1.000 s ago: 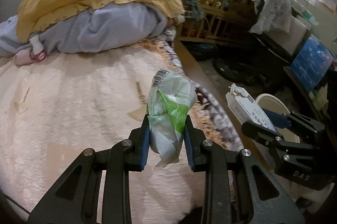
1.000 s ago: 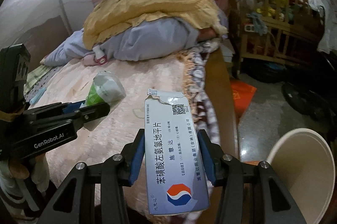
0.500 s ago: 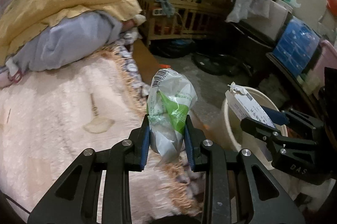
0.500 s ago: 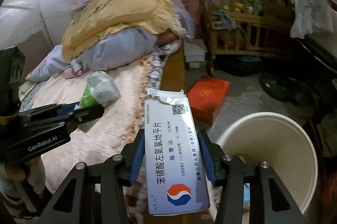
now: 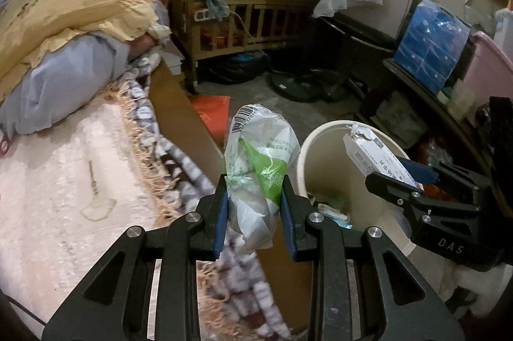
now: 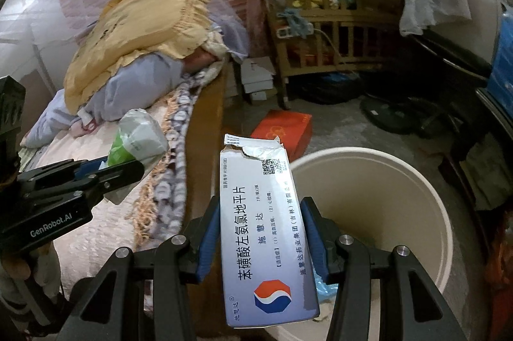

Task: Collect trash
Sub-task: 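Carry the snack packet and medicine box over the white bucket with both tools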

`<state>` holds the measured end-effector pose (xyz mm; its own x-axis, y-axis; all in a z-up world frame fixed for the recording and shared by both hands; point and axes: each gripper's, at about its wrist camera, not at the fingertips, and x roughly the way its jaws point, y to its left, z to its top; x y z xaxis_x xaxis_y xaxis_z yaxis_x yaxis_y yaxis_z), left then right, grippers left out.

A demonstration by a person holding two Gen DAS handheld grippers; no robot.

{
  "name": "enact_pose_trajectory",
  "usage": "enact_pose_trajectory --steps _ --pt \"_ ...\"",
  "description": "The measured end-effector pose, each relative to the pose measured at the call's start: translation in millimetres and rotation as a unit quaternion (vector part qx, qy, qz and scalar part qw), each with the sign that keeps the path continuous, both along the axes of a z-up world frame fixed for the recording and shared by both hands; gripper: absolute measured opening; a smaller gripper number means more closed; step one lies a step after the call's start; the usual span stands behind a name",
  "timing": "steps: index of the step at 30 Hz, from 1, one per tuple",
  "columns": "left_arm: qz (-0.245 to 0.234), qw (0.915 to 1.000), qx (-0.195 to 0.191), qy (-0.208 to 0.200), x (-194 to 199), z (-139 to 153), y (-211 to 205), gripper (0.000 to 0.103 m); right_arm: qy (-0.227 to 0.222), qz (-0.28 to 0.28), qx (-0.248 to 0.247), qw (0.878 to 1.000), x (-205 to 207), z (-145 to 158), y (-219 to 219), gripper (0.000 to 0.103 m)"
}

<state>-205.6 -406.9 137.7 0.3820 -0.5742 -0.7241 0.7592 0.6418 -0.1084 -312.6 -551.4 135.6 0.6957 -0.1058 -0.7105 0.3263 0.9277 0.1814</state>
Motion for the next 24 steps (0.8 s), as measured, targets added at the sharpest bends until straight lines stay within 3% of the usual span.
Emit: enact_pose_trajectory --steps 24 --pt "-0.049 0.9984 0.018 0.021 -30.6 -21.1 -63.8 0.026 0.011 -0.053 0.022 0.998 -31.3 -17.7 -46.0 0.047"
